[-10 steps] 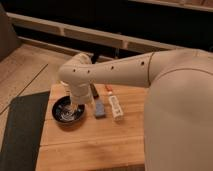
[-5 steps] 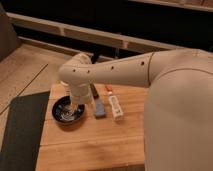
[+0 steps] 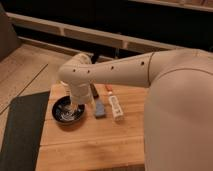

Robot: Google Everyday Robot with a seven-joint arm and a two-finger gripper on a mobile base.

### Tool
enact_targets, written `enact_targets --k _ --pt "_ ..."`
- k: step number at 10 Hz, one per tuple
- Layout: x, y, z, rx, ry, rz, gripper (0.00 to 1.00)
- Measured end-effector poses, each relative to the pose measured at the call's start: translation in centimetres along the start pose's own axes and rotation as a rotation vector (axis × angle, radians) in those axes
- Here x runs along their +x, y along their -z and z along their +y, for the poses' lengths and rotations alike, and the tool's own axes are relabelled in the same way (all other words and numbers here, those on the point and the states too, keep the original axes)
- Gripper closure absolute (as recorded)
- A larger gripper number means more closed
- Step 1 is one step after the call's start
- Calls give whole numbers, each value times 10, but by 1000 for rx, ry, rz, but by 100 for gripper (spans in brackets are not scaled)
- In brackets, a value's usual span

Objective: Place the bottle in the ceramic bowl

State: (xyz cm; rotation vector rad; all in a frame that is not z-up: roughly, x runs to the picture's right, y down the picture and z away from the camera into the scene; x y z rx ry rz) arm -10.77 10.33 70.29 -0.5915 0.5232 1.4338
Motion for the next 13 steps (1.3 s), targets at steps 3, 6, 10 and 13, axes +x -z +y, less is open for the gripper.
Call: enact_targets --k 3,6,10,13 --pt "-2 2 2 -1 6 -9 35" --pt "-50 17 35 -121 99 -145 35" --pt "-98 47 21 -145 233 -327 35" --pt "-100 45 21 -148 231 -326 35"
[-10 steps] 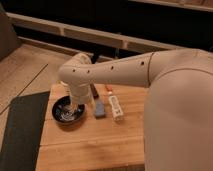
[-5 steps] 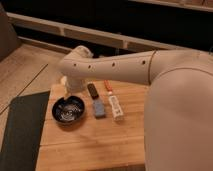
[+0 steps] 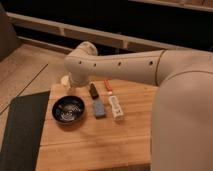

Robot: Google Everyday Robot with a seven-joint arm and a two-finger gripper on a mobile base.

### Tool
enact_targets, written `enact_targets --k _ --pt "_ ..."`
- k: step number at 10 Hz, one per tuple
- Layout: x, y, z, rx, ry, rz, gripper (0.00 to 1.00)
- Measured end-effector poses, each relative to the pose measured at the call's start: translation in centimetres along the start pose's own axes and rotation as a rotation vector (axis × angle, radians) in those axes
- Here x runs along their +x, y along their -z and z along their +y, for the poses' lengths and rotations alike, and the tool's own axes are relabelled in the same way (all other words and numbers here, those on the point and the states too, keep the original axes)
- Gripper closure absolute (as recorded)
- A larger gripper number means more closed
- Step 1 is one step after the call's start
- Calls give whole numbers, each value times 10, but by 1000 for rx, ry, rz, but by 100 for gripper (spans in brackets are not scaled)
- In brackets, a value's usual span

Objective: Place the bottle in the ceramic bowl

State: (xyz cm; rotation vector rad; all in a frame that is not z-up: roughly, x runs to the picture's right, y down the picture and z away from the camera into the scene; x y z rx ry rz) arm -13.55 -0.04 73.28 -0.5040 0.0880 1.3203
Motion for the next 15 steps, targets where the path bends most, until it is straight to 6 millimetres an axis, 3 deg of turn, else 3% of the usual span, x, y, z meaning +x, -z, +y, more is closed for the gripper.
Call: enact_targets --k 1,2,3,7,8,13,15 --pt "-2 -5 -18 19 -29 3 35" --pt "-3 -13 -67 75 -89 13 35" --pt "-2 -17 -97 106 -125 18 35" --pt "28 -31 -179 204 -277 73 35" --pt "32 -31 -187 216 -288 79 35" --pt "32 -33 -184 214 -285 81 35" --pt "49 -51 -202 217 -327 144 35"
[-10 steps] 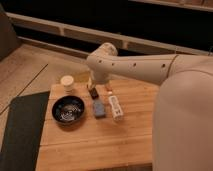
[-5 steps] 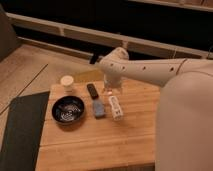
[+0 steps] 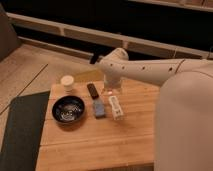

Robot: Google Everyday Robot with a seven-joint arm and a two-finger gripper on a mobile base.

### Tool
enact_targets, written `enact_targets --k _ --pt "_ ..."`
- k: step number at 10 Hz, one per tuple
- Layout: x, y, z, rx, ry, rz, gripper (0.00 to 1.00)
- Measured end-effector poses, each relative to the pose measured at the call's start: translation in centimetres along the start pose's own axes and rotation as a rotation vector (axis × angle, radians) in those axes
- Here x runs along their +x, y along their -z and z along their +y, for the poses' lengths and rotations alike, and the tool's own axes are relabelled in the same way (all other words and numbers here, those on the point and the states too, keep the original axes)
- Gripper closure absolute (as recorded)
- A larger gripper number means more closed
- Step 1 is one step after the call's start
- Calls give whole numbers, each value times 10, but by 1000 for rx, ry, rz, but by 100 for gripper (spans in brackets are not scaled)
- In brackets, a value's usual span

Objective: Place the bottle in the ceramic bowl

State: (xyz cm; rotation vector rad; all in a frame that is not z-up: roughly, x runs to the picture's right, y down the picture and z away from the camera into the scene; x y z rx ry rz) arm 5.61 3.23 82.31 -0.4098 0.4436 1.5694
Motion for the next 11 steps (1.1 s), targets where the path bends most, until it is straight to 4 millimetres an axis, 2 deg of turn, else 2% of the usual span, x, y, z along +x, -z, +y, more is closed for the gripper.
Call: enact_targets --k 1,5,11 --pt "2 -9 -7 7 -10 21 35" --pt "8 -38 -9 21 10 103 35" --pt "20 -78 2 -54 107 223 35"
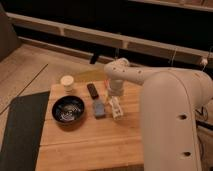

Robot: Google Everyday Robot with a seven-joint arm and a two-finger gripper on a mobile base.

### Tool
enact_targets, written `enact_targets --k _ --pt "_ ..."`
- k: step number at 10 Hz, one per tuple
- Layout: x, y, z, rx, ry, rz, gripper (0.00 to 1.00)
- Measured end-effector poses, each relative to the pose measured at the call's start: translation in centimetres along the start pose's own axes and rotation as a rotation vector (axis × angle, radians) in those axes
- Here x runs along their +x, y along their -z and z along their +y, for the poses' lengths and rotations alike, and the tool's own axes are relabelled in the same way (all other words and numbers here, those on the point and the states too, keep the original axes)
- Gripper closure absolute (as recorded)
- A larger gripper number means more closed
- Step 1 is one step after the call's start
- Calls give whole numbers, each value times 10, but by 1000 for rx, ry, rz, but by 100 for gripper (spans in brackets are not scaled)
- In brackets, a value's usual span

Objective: Place the bottle in the ceramic bowl

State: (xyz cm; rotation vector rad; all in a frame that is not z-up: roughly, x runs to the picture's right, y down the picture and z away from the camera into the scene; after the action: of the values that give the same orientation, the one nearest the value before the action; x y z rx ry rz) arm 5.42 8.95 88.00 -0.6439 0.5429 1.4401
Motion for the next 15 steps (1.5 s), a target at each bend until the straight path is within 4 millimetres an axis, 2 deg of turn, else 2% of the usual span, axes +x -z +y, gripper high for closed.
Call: enact_targets --k 8,9,11,12,15 --pt "5 -46 -19 -43 -16 141 36" --pt "4 -48 -23 -37 -19 144 40" --pt "-1 -48 -27 -31 -28 140 57" --pt "-4 -46 -29 -32 -42 131 72" --pt "-10 -27 -32 -45 -74 96 99"
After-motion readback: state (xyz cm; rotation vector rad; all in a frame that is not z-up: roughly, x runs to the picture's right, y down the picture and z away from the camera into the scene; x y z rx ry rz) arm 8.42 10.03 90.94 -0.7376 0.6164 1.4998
